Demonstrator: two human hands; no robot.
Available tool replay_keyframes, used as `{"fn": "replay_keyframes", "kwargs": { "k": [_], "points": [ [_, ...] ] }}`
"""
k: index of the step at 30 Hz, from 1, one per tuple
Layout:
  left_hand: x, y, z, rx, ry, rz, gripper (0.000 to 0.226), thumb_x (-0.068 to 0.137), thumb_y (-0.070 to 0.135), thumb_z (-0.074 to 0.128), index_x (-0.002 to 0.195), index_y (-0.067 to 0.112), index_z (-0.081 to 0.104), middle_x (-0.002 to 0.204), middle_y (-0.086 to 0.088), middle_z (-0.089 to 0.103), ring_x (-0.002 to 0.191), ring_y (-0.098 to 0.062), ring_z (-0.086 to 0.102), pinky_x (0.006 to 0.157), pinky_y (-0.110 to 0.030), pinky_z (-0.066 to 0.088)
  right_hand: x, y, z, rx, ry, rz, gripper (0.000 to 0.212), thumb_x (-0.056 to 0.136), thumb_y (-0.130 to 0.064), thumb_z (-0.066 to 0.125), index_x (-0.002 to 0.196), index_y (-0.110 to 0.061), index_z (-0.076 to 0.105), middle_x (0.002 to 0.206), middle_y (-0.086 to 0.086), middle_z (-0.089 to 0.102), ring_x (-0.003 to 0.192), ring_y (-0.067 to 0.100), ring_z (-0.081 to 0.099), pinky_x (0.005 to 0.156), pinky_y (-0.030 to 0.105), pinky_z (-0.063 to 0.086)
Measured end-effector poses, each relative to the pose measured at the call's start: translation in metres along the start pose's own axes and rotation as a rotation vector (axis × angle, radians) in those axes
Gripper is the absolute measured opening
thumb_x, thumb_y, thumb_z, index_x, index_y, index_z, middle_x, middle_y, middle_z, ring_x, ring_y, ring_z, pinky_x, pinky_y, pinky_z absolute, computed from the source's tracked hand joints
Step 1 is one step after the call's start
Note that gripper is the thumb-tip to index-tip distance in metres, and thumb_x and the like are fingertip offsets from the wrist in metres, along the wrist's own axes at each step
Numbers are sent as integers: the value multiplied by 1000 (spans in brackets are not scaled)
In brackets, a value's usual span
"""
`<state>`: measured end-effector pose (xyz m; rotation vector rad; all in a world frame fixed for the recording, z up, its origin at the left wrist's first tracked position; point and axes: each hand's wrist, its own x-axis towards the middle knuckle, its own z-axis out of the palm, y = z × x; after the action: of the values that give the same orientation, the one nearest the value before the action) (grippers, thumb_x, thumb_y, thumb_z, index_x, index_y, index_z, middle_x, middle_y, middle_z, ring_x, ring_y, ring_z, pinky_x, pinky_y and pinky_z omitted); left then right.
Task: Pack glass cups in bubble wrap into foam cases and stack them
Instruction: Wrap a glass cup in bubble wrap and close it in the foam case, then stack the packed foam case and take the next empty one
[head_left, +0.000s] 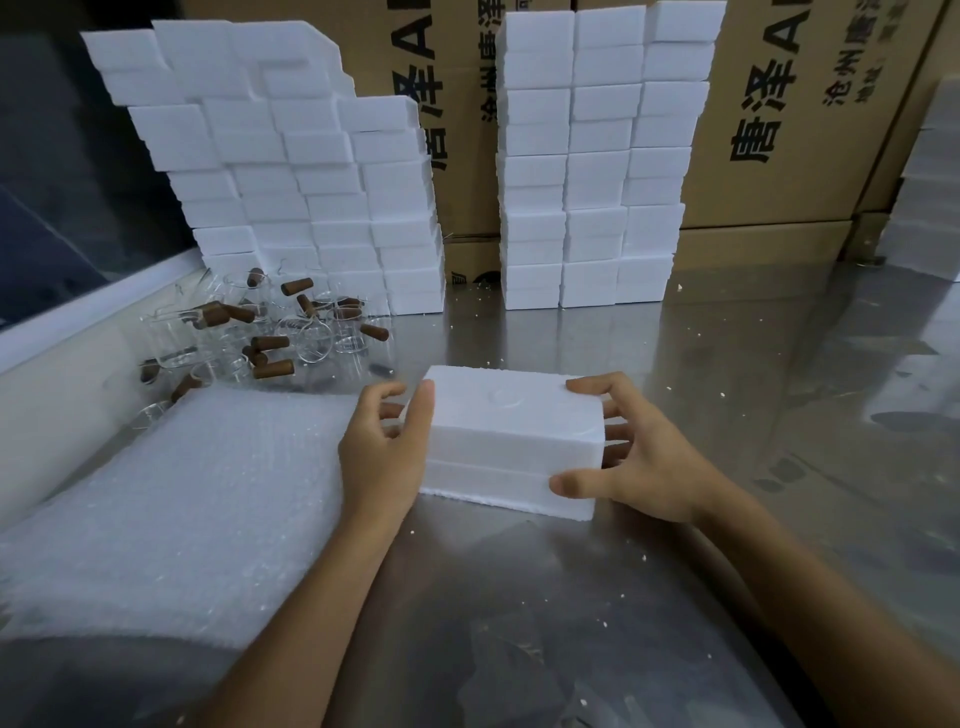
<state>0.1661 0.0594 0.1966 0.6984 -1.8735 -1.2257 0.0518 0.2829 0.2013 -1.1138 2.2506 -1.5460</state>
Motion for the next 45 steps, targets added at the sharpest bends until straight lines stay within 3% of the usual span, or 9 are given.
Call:
{"fn": "replay_keyframes", "kwargs": {
  "k": [3,6,11,15,20,26,33,42,45],
  "points": [
    [-8,1,6,133,44,165,45,95,46,54,134,24,52,131,-5,48,114,-17,50,93,-30,45,-1,-3,15,-92,121,16,82,45,-56,86,114,-53,41,112,-12,55,91,11,64,75,27,59],
    [-20,1,15,287,-78,359,43,95,33,61,137,29,55,132,-5,39,119,-18,44,95,-30,43,1,-8,31,-297,272,25,85,50,-67,81,121,-48,38,121,-6,47,98,15,58,82,34,56],
    [-13,-5,17,216,-221,288,54,98,19,58,146,35,42,134,-7,48,112,-19,56,97,-34,50,-6,-11,20,-592,131,-84,96,56,-74,77,136,-44,33,152,-18,15,98,19,61,82,41,56],
    [-7,-3,17,159,-247,177,54,100,12,52,147,35,40,123,-1,67,102,-8,63,91,-24,50,2,-15,40,-754,218,-194,69,76,-61,72,134,-37,42,155,-20,27,95,23,66,72,33,48],
    [-11,-3,19,104,-249,168,46,94,5,56,137,23,56,90,15,66,76,18,61,69,1,43,43,-17,45,-869,250,-183,57,82,-53,71,129,-31,47,148,-12,43,122,25,51,85,37,46],
    [-14,-9,29,195,-299,223,28,88,11,65,115,20,63,92,2,65,87,-12,64,89,-31,53,120,2,45,-1027,192,-215,60,90,-47,64,140,-25,42,145,4,45,126,30,48,100,44,41],
    [-5,-15,33,347,-324,384,8,82,27,65,76,22,63,78,12,57,83,-8,53,78,-27,44,212,25,43,-1065,154,-133,55,97,-40,57,142,-24,29,144,6,34,86,35,64,70,44,55],
    [-1,-22,35,342,-244,460,14,68,35,65,62,23,63,68,13,57,73,-7,53,67,-20,43,289,46,41,-1093,173,-77,55,97,-35,58,142,-21,30,142,9,38,85,33,65,73,45,58],
    [3,-22,37,325,-228,462,22,65,46,56,59,26,62,65,17,55,70,-1,50,64,-14,42,309,46,42,-1189,162,-85,52,99,-36,54,142,-19,30,137,9,41,83,31,64,63,37,49]
  ]
}}
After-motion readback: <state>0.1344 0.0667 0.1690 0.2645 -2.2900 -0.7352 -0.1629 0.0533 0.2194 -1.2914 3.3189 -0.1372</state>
